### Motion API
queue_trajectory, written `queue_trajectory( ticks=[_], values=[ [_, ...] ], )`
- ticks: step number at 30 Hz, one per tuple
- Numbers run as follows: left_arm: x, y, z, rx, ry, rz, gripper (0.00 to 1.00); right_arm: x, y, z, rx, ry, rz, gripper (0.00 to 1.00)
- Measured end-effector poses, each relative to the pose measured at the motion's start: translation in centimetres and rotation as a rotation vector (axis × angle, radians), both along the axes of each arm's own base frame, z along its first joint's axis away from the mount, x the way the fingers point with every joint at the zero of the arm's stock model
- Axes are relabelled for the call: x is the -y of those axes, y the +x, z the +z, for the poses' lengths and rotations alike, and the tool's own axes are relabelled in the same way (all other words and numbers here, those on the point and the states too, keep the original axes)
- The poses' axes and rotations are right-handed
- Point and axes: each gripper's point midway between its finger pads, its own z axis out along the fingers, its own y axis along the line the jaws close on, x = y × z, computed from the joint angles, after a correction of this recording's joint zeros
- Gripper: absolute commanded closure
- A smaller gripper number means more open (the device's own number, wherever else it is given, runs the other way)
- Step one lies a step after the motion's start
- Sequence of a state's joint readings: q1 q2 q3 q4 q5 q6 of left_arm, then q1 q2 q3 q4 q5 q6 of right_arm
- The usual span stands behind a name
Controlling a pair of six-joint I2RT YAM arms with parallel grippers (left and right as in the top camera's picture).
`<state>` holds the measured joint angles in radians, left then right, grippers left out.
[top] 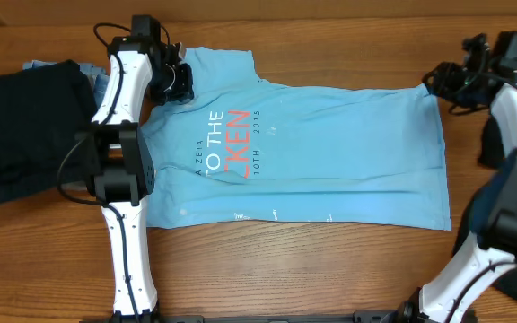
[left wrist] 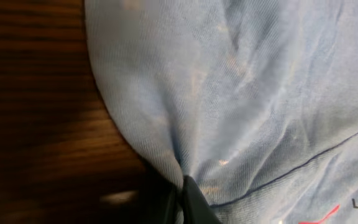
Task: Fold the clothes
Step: 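Grasp the shirt's top shoulder corners with both grippers, then fold the top edge down toward the hem with both grippers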
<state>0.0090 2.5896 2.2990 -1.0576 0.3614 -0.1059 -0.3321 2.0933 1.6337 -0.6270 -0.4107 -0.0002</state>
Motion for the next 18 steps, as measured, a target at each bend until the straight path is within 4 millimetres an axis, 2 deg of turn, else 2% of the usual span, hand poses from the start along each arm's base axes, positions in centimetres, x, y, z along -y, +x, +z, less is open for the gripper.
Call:
queue_trajectory(
  ticks=[1, 3, 7, 11, 18],
  values=[
    [0.0, 0.1, 0.1, 0.003, 0.003, 0.001, 0.93, -0.2, 0.3, -2.1, -0.024, 0.016, 0.006, 0.5],
    [0.0, 0.0, 0.1, -0.003, 0.003, 0.0, 0.94, -0.5, 0.6, -4.6, -0.044, 0.039, 0.016, 0.49],
    [-0.1, 0.0, 0.1, -0.003, 0.006, 0.001, 0.93, -0.3, 1.5, -4.4, -0.004, 0.04, 0.014, 0.5],
    [-0.1, -0.1, 0.1, -0.006, 0.006, 0.001, 0.93, -0.2, 1.9, -6.1, -0.012, 0.049, 0.005, 0.5],
    [-0.1, -0.1, 0.1, -0.006, 0.006, 0.001, 0.93, 0.8, 3.1, -5.7, 0.033, 0.009, -0.033, 0.5]
  ],
)
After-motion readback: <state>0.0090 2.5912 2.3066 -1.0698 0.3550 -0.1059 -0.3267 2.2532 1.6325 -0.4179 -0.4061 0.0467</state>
